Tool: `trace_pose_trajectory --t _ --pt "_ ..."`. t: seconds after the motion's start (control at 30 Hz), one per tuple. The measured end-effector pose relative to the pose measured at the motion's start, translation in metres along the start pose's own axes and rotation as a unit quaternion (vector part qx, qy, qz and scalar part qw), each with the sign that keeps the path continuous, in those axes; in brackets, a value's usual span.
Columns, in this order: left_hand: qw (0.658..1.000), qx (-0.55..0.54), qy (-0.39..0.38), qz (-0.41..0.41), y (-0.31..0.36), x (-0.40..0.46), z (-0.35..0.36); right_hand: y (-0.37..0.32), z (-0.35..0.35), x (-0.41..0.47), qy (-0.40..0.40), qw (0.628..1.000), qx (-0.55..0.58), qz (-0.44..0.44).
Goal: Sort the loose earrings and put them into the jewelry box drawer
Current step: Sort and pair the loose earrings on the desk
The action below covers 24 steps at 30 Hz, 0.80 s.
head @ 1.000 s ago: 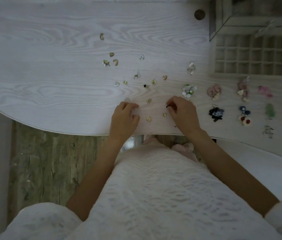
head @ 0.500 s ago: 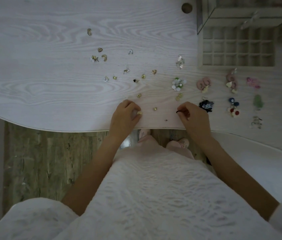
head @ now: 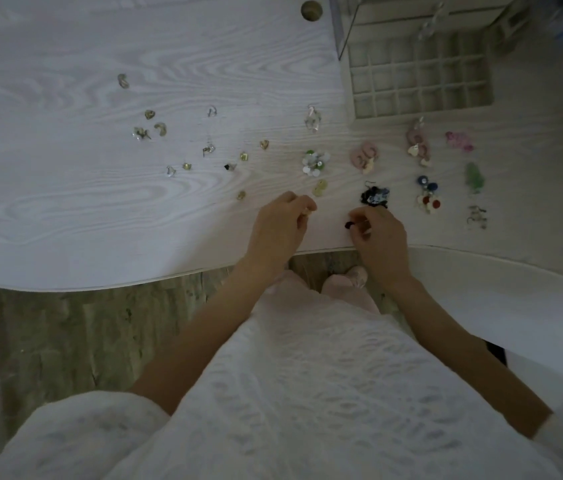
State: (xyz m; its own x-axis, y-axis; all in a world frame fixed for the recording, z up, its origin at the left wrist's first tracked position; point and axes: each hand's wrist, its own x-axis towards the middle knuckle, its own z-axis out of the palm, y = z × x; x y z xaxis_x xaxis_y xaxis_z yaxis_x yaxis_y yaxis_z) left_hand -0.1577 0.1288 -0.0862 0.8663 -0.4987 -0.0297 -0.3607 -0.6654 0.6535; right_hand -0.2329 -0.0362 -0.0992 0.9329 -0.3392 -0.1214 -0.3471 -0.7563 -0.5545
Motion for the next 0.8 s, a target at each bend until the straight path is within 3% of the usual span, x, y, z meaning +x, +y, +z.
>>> trace_pose_trajectory --t 0.8 --pt "0.994 -0.071 0.031 -0.076 0.018 0.000 0.041 -0.021 0.016 0.010 -0.017 0.998 0.052 0.011"
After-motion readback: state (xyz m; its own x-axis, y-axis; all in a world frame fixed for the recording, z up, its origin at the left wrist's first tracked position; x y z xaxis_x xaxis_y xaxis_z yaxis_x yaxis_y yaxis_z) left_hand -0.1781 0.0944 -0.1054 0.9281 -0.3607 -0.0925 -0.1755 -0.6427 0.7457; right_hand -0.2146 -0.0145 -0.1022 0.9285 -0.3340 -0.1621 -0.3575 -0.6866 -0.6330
